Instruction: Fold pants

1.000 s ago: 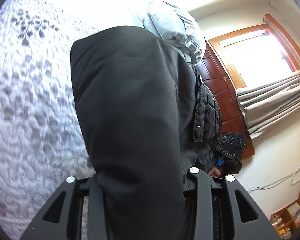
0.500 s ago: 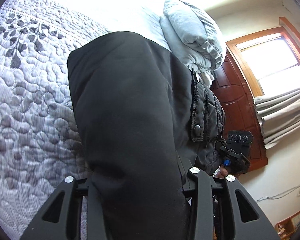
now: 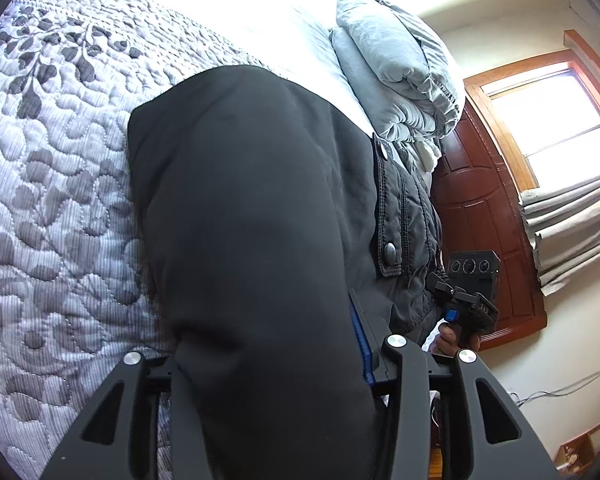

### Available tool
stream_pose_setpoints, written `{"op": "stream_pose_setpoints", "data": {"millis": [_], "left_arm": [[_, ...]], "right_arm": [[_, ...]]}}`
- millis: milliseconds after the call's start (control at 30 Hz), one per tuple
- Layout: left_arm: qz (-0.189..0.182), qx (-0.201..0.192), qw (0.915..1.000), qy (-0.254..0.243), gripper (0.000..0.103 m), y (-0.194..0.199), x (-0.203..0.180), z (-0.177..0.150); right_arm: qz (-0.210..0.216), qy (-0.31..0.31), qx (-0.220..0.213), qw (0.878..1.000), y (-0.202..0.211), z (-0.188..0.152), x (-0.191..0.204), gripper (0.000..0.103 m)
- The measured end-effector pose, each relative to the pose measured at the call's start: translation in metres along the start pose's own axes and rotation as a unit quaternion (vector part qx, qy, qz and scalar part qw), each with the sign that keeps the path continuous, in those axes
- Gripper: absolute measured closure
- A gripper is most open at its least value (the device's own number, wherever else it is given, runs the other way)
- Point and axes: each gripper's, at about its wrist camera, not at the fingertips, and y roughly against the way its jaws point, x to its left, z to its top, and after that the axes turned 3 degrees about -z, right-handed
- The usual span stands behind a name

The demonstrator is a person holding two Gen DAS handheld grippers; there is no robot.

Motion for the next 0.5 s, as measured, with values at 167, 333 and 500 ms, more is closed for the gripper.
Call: {"op": "stream_pose_setpoints", "data": {"millis": [167,333,500], "left_arm": [[0.004,0.000,1.0000,0.001,0.051,-0.004,0.006,-0.005],[0.006,-0.001,1.0000,-0.001,0.047,-0.006,0.012,-0.013],[-0.013,-0.004,0.9999,0.000,0.047,0.000,0.010,-0.020]], "right_arm": [[0.009,-0.021,-0.001,1.000,0.000,-0.001,-0.016,0.062],[0.019,-0.049,0.001,0.999,-0.001,-0.004,-0.033,0.059],[0.034,-0.040,0.016,0.999,0.000,-0.008,-0.033,0.059]]}}
